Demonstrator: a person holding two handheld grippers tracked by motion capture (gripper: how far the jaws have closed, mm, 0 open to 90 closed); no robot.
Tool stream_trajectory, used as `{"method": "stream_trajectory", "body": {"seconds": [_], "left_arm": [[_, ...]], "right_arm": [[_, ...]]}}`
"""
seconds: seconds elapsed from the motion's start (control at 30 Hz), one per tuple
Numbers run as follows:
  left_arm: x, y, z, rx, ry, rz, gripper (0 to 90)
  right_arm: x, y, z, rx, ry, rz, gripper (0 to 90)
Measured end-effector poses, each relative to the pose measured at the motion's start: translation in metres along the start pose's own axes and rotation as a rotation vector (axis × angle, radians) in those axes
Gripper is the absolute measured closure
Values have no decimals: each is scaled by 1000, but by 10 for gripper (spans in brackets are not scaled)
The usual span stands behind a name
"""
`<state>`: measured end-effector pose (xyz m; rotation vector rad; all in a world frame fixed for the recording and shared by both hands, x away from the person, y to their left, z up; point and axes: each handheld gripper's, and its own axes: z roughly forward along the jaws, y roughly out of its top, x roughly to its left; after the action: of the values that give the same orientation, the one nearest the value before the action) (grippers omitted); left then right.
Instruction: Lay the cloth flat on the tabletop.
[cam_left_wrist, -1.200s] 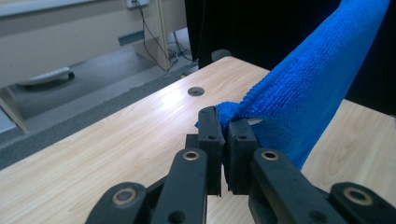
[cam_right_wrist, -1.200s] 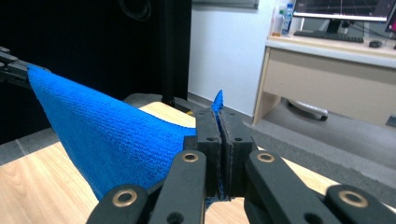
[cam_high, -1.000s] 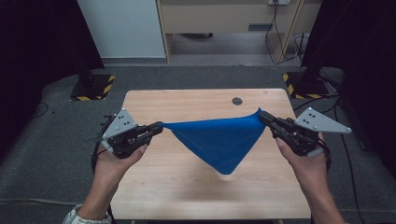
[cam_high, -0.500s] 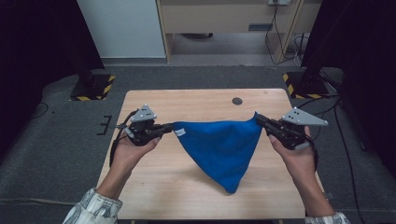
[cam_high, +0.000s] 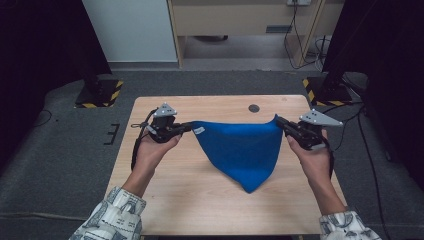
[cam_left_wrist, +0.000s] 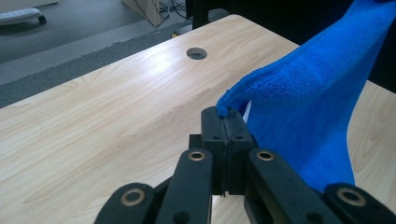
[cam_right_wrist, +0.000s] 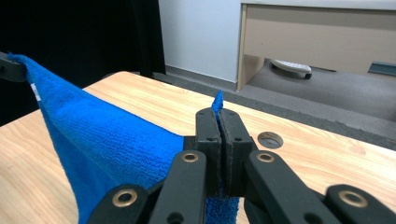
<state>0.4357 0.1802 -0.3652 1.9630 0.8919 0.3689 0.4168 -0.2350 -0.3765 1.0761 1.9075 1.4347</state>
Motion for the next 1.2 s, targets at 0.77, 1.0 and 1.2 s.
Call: {"method": "stream_trajectory", "body": {"seconds": [0.77,1.0,1.2], "left_arm": [[42,8,88,102,51,-64,896],[58,6,125,149,68,-88,896],[73,-4,145,88,100,-164,701]], "right_arm": [[-55,-29,61,107,-80,84,879],[-72,-42,94,175,-114,110,876],[-84,-51,116,195,-188,143,535]]}}
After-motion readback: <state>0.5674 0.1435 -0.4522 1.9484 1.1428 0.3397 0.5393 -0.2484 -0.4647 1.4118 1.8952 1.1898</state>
